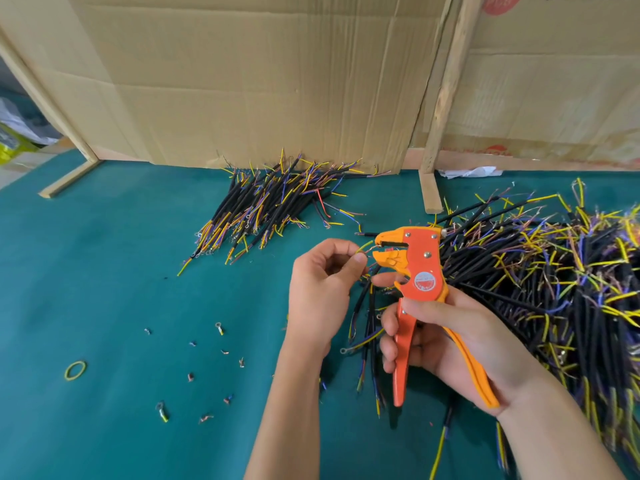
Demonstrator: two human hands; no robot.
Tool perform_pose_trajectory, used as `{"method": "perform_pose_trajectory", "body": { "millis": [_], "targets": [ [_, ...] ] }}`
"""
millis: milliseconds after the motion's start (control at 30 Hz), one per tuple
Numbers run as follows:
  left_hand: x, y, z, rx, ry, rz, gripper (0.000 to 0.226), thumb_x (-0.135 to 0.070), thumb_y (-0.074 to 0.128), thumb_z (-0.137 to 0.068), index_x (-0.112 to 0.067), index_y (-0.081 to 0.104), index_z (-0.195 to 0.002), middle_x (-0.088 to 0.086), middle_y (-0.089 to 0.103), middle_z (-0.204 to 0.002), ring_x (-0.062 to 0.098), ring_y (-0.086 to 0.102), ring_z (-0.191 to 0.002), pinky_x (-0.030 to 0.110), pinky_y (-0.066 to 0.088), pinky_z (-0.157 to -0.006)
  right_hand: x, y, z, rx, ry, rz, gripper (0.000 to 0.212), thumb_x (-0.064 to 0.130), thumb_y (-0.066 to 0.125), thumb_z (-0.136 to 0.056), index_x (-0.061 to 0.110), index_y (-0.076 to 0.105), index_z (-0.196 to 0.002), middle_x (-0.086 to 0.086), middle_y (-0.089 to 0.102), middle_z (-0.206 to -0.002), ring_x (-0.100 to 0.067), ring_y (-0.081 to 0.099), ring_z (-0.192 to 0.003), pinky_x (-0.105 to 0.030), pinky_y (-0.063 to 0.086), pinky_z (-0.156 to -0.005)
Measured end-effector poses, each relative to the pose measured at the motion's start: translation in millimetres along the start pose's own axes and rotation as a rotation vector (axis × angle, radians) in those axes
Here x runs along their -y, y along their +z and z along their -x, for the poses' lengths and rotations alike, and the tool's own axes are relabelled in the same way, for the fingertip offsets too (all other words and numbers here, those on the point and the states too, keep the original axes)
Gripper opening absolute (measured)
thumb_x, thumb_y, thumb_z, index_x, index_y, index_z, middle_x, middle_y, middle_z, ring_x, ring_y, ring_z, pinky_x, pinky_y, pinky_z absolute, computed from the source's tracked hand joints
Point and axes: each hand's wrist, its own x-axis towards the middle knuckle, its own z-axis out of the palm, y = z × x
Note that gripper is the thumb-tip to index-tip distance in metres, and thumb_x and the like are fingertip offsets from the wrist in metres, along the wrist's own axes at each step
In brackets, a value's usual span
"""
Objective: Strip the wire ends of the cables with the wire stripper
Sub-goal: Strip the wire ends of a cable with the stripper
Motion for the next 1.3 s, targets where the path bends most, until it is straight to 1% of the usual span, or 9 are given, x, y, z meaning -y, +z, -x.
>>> {"method": "perform_pose_trajectory", "body": {
  "millis": [133, 400, 600, 667, 800, 933, 1033, 1167, 1300],
  "targets": [
    [0, -2, 0, 0.022, 0.019, -0.027, 0.014, -0.004, 0.068, -0.091, -0.014, 0.068, -0.081, 0.002, 0.064, -0.073, 0.015, 0.051, -0.066, 0.022, 0.041, -0.062, 2, 2, 2, -0.017, 0.019, -0.009, 0.044, 0.019, 0.071, -0.088, 0.002, 0.062, -0.128, -0.02, 0.055, -0.08, -0.036, 0.057, -0.066, -0.049, 0.054, -0.065],
    [1, -4, 0, 0.051, 0.041, -0.044, 0.012, -0.005, 0.072, -0.088, -0.013, 0.071, -0.08, -0.003, 0.067, -0.072, 0.014, 0.053, -0.068, 0.03, 0.045, -0.07, 3, 2, 3, -0.028, 0.036, -0.009, 0.043, 0.027, 0.071, -0.086, 0.002, 0.066, -0.121, -0.018, 0.052, -0.075, -0.034, 0.054, -0.06, -0.046, 0.052, -0.058],
    [0, -5, 1, 0.045, 0.04, 0.0, 0.009, -0.005, 0.075, -0.086, -0.01, 0.073, -0.078, -0.001, 0.066, -0.07, 0.016, 0.051, -0.067, 0.032, 0.044, -0.068, 3, 3, 3, -0.069, 0.041, -0.001, 0.036, 0.027, 0.072, -0.088, 0.001, 0.068, -0.113, -0.014, 0.049, -0.068, -0.029, 0.049, -0.051, -0.04, 0.047, -0.052],
    [-1, -5, 2, 0.043, 0.035, 0.025, 0.011, -0.004, 0.074, -0.085, -0.01, 0.073, -0.077, 0.0, 0.064, -0.068, 0.015, 0.05, -0.064, 0.03, 0.042, -0.065, 2, 4, 2, -0.093, 0.029, -0.008, 0.033, 0.024, 0.07, -0.092, -0.001, 0.066, -0.113, -0.012, 0.045, -0.065, -0.026, 0.045, -0.048, -0.037, 0.044, -0.049],
    [-3, -4, 2, 0.035, 0.031, 0.076, 0.02, 0.0, 0.071, -0.086, -0.016, 0.073, -0.075, -0.006, 0.06, -0.063, 0.005, 0.045, -0.053, 0.015, 0.037, -0.054, 1, 9, 0, -0.123, 0.015, -0.038, 0.028, 0.026, 0.067, -0.091, 0.002, 0.07, -0.105, -0.01, 0.042, -0.061, -0.024, 0.041, -0.043, -0.033, 0.042, -0.045],
    [-3, -5, 2, 0.019, 0.031, 0.122, 0.026, 0.0, 0.07, -0.087, -0.022, 0.073, -0.075, -0.004, 0.058, -0.065, 0.008, 0.041, -0.053, 0.018, 0.034, -0.051, -2, 16, -5, -0.158, 0.003, -0.058, 0.033, 0.03, 0.071, -0.085, 0.004, 0.068, -0.105, -0.007, 0.039, -0.058, -0.019, 0.036, -0.037, -0.026, 0.038, -0.042],
    [-2, -4, 1, 0.001, 0.008, 0.131, 0.022, 0.002, 0.07, -0.087, -0.019, 0.072, -0.08, 0.004, 0.067, -0.073, 0.009, 0.044, -0.054, 0.018, 0.037, -0.052, -6, 19, -10, -0.234, -0.07, -0.088, 0.039, 0.032, 0.069, -0.084, 0.001, 0.062, -0.106, -0.002, 0.032, -0.054, -0.012, 0.029, -0.032, -0.018, 0.032, -0.036],
    [2, -4, -1, -0.048, -0.02, 0.098, 0.013, -0.001, 0.069, -0.089, -0.013, 0.073, -0.089, 0.007, 0.074, -0.079, 0.008, 0.054, -0.059, 0.016, 0.043, -0.056, -4, 16, -6, -0.195, -0.067, -0.148, 0.03, 0.029, 0.068, -0.088, 0.004, 0.068, -0.105, -0.006, 0.04, -0.059, -0.017, 0.037, -0.038, -0.026, 0.037, -0.04],
    [4, -6, -3, -0.103, -0.016, 0.118, 0.013, -0.003, 0.068, -0.091, -0.014, 0.074, -0.086, 0.009, 0.074, -0.08, 0.017, 0.048, -0.063, 0.022, 0.044, -0.059, -1, 14, -3, -0.148, -0.071, -0.159, 0.021, 0.018, 0.074, -0.082, 0.007, 0.07, -0.099, -0.013, 0.05, -0.068, -0.026, 0.048, -0.05, -0.037, 0.045, -0.048]
  ]
}}
